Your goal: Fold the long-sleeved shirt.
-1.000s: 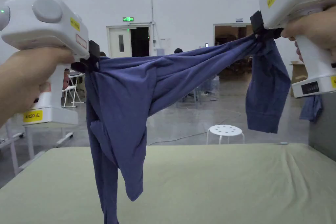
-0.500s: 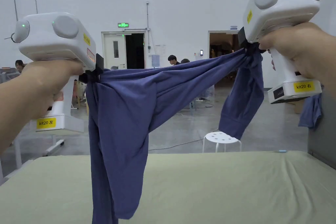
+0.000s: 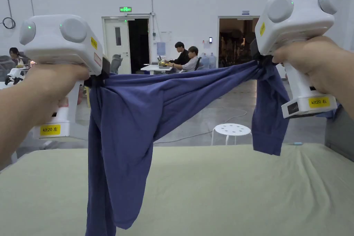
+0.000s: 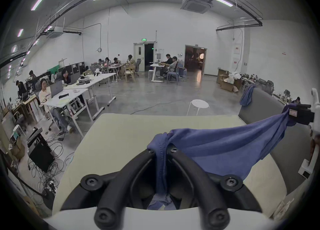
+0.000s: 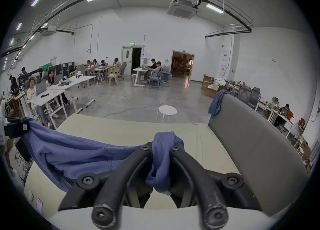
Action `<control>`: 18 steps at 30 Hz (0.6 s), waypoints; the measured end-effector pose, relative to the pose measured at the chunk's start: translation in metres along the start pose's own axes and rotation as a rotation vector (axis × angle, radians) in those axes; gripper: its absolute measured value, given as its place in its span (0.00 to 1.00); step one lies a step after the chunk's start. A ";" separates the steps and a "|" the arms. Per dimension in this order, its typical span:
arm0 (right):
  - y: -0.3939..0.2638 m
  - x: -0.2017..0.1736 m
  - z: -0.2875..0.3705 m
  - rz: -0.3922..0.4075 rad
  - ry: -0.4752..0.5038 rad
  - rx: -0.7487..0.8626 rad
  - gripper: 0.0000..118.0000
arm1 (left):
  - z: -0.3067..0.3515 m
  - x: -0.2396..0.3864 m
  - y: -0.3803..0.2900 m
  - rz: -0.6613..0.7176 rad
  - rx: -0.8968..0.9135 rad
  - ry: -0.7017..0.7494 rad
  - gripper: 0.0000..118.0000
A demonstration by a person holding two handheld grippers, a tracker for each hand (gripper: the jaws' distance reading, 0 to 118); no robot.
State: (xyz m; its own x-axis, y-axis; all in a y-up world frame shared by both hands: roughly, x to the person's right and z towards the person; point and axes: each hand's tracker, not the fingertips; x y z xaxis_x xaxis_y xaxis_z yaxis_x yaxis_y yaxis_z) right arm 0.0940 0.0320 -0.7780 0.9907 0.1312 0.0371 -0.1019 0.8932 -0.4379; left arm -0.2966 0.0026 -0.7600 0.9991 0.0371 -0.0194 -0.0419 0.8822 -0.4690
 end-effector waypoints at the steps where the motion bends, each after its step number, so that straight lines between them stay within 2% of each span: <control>1: -0.011 0.000 -0.011 0.006 0.004 -0.025 0.08 | -0.011 0.001 -0.010 -0.013 -0.019 0.002 0.04; 6: -0.100 0.002 -0.077 -0.055 0.058 -0.166 0.08 | -0.072 0.003 -0.091 -0.002 -0.152 -0.004 0.04; 11: -0.240 -0.004 -0.126 -0.070 0.081 -0.373 0.08 | -0.121 0.008 -0.206 -0.013 -0.333 -0.031 0.04; 15: -0.350 0.000 -0.115 -0.081 0.125 -0.446 0.08 | -0.119 0.011 -0.290 -0.064 -0.456 -0.076 0.04; 18: -0.417 0.012 -0.087 -0.088 0.157 -0.492 0.08 | -0.086 0.010 -0.341 -0.130 -0.498 -0.116 0.04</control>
State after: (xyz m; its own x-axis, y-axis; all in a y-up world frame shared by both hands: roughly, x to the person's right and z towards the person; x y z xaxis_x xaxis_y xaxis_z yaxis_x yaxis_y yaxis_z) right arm 0.1562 -0.3760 -0.6736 0.9990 -0.0356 -0.0259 -0.0002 0.5853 -0.8108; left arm -0.2726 -0.3380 -0.6766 0.9883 0.0186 0.1511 0.1156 0.5544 -0.8242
